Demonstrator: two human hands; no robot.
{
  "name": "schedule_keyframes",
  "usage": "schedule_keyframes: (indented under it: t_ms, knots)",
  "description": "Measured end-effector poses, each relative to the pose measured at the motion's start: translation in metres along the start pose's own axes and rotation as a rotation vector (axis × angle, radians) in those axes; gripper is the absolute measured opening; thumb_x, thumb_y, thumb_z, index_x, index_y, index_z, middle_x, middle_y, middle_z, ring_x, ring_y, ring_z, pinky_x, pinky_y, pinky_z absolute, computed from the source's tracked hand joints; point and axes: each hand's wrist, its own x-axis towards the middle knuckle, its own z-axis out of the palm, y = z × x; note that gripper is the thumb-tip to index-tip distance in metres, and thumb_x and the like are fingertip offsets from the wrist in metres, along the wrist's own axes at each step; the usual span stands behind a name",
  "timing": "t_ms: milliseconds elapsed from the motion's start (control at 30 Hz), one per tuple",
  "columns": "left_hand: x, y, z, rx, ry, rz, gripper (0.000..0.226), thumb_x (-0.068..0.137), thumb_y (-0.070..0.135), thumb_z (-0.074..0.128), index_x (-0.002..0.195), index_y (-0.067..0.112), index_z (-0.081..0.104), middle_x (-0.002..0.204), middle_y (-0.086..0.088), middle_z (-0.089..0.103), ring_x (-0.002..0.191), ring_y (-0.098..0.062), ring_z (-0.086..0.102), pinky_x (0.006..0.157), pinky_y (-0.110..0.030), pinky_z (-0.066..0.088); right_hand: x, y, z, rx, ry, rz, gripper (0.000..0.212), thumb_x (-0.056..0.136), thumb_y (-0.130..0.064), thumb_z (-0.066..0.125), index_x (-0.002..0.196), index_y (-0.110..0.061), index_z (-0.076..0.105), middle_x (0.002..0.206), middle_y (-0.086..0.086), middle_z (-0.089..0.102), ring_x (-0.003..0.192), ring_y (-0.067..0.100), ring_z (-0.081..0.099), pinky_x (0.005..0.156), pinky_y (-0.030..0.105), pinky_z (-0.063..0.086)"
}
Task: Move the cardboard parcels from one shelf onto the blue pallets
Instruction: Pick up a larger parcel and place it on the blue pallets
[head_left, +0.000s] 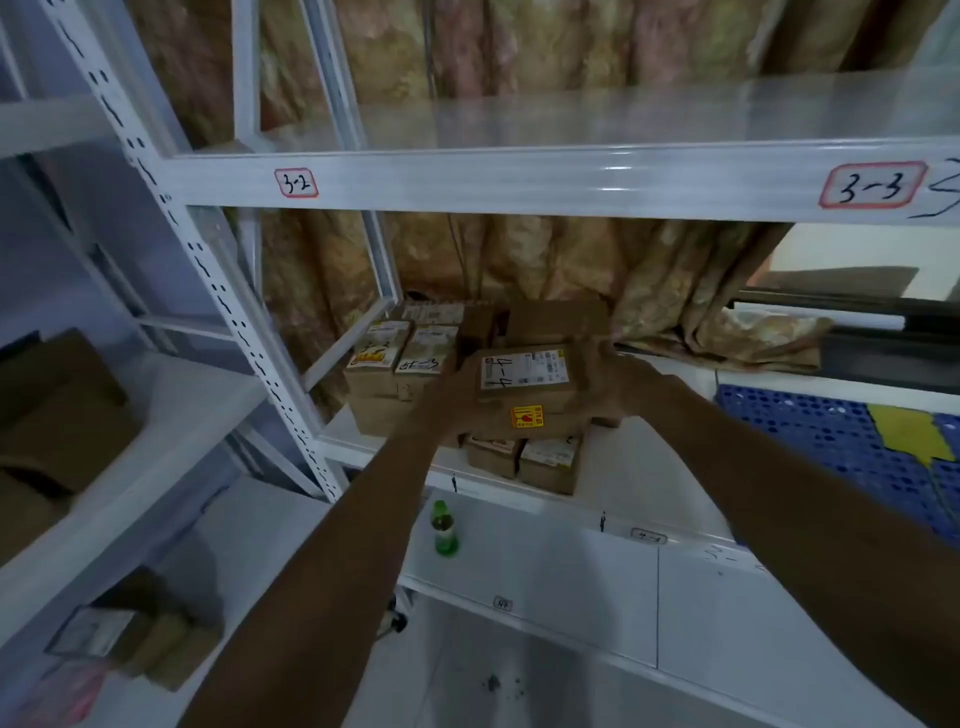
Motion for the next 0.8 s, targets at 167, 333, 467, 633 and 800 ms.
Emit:
schedule_keyframes:
  t_ms: [167, 333, 467, 633, 800]
  knots:
    - [0.029, 0.008, -0.014, 0.112, -0.051, -0.022, 0.111, 0.079, 0.064, 0.073, 0.161, 0.033, 0.004, 0.169, -0.005, -0.008, 0.152, -0.039, 0.016, 0.118, -0.058, 0.028, 0.016, 0.001, -0.014, -0.025, 0.02, 0.006, 0.124, 0.069, -0.048, 0.083, 0.157, -0.02, 0.0, 0.156, 0.017, 0.021, 0.127, 0.038, 0.047, 0.09, 0.038, 0.047]
    - [0.053, 0.003, -0.013, 0.166, -0.105, 0.016, 0.124, 0.073, 0.065, 0.078, 0.16, 0.035, -0.004, 0.167, -0.006, -0.016, 0.152, -0.041, 0.01, 0.117, -0.059, 0.029, 0.03, -0.005, -0.019, -0.116, 0.007, -0.009, 0.129, 0.066, -0.053, 0.082, 0.157, -0.025, -0.004, 0.163, 0.009, 0.012, 0.14, 0.037, 0.033, 0.105, 0.043, 0.04]
    - [0.067, 0.006, -0.017, 0.232, -0.172, 0.017, 0.131, 0.067, 0.069, 0.081, 0.161, 0.03, -0.001, 0.168, -0.005, -0.012, 0.153, -0.039, 0.004, 0.119, -0.059, 0.024, 0.041, -0.012, -0.019, -0.183, -0.022, -0.053, 0.131, 0.063, -0.058, 0.081, 0.158, -0.028, -0.005, 0.166, 0.001, 0.0, 0.149, 0.033, 0.015, 0.116, 0.053, 0.024]
    - [0.076, 0.011, -0.014, 0.301, -0.268, 0.034, 0.139, 0.058, 0.075, 0.081, 0.161, 0.029, -0.001, 0.169, -0.002, 0.0, 0.153, -0.033, 0.01, 0.12, -0.055, 0.025, 0.054, -0.019, -0.011, -0.242, -0.082, -0.062, 0.131, 0.06, -0.065, 0.081, 0.159, -0.022, 0.006, 0.166, 0.002, 0.0, 0.151, 0.027, 0.008, 0.117, 0.043, 0.021]
    - [0.081, 0.006, -0.002, 0.25, -0.286, 0.008, 0.145, 0.048, 0.077, 0.083, 0.161, 0.032, 0.004, 0.167, -0.002, 0.009, 0.151, -0.033, 0.017, 0.116, -0.054, 0.033, 0.059, -0.022, -0.006, -0.247, -0.087, -0.049, 0.128, 0.06, -0.065, 0.082, 0.158, -0.021, 0.013, 0.163, 0.004, 0.008, 0.148, 0.029, 0.015, 0.114, 0.044, 0.026]
